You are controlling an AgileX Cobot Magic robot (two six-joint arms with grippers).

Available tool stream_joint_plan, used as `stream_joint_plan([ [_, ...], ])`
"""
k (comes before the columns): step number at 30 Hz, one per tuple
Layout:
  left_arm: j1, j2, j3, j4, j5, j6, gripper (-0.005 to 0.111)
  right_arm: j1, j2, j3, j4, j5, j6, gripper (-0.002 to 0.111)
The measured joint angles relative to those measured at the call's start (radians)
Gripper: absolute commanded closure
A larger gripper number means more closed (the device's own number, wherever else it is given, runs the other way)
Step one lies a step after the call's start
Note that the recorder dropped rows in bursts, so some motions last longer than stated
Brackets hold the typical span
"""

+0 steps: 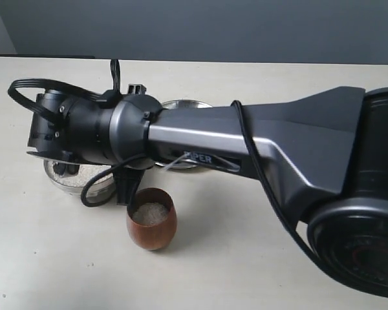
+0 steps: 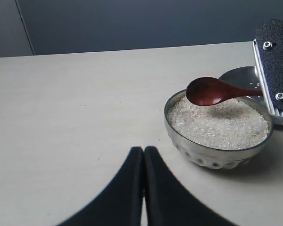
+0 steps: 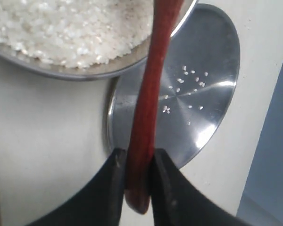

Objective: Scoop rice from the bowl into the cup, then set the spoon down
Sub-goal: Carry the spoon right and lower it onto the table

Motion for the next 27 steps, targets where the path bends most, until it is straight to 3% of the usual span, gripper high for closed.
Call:
stream_joint_plan([
  [9,0.000,0.000,0.000,0.000,0.000,0.000,0.106,-0.025,-0.037,0.000,0.118,-0.004,0.088,0.109],
  [16,0.000,0.000,0.000,0.000,0.000,0.000,0.106,-0.242,-0.181,0.008,0.495,-0.006,0.188,0.109],
  [21,0.000,0.000,0.000,0.000,0.000,0.000,0.106,-0.354,-0.297,0.138,0.576,-0.008,0.191,0.109],
  [27,0.000,0.000,0.000,0.000,0.000,0.000,0.106,-0.442,-0.403,0.447,0.551,-0.005,0.188,0.109],
])
